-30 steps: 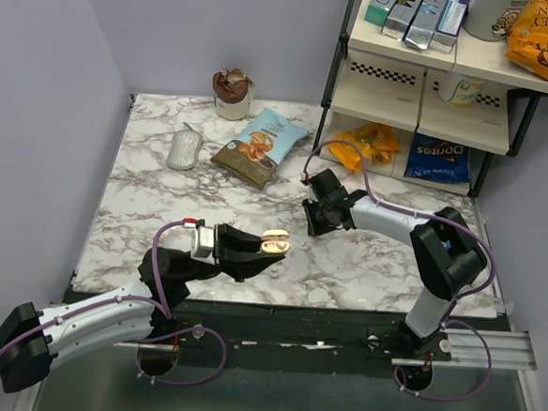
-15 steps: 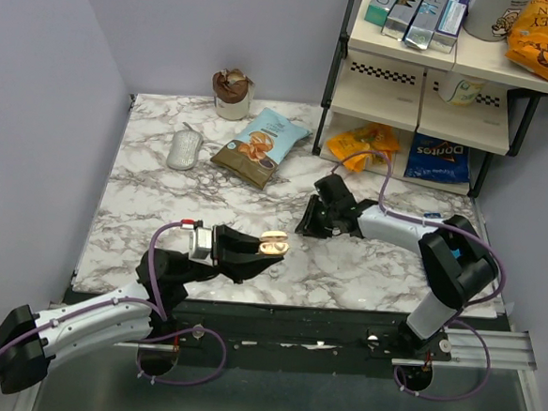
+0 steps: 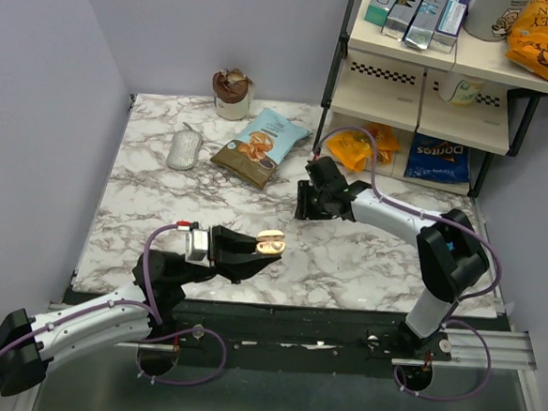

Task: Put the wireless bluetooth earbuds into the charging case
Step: Pick up the earbud from the center of the board.

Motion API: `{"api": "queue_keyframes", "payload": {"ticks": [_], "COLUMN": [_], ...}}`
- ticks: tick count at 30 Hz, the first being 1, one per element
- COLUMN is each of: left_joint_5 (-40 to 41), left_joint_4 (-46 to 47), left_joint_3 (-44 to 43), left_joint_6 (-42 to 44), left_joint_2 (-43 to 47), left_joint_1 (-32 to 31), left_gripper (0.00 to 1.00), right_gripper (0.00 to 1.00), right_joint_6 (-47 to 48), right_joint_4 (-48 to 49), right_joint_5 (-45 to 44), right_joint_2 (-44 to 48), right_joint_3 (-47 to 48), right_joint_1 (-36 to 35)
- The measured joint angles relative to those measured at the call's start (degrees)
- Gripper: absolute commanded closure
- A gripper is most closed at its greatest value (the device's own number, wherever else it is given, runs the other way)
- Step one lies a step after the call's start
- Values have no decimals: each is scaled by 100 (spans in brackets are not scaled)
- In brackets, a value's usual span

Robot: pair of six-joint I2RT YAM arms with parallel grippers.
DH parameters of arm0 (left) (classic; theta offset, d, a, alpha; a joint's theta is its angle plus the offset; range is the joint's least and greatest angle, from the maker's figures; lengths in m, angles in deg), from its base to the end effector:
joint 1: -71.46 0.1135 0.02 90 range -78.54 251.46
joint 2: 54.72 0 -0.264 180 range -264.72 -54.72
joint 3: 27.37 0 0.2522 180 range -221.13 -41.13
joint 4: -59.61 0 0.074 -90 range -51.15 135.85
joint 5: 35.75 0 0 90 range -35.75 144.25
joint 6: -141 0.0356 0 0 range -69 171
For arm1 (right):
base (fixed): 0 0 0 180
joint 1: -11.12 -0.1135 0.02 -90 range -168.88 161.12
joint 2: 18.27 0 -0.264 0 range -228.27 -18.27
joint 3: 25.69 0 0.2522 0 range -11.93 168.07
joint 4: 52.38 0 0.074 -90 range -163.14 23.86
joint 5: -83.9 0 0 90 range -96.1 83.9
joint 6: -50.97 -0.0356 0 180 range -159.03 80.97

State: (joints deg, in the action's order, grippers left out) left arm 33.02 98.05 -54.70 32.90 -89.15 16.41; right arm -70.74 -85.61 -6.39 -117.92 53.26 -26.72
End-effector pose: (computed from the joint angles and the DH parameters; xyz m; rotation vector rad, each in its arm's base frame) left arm 0.0720 -0.1255 0.2873 0.6970 0.9276 -1.3329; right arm 0.2881 0.2236 0.1960 -0.1359 2.5778 0.4740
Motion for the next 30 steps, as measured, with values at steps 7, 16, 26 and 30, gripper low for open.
{"api": "queue_keyframes", "payload": {"ticks": [7, 16, 26, 30], "left_joint_5": [9, 17, 22, 22], "left_joint_4": [-50, -116, -125, -127], "left_joint_3": [0, 0, 0, 0], "left_joint_6": [7, 7, 9, 7], "left_joint_2": [-2, -35, -37, -33], "left_joint_1": [-20, -22, -55, -59], "left_gripper": [100, 100, 100, 100], "right_gripper": [48, 47, 46, 48], "right_joint_6": [1309, 1578, 1523, 1515], "right_joint_4": [-407, -739, -782, -780], "right_joint_5": [-177, -184, -184, -184], "right_joint_2": [-133, -529, -704, -787], "right_joint_3": [315, 389, 570, 671], "right_joint_1": [-372, -448, -533, -560]}}
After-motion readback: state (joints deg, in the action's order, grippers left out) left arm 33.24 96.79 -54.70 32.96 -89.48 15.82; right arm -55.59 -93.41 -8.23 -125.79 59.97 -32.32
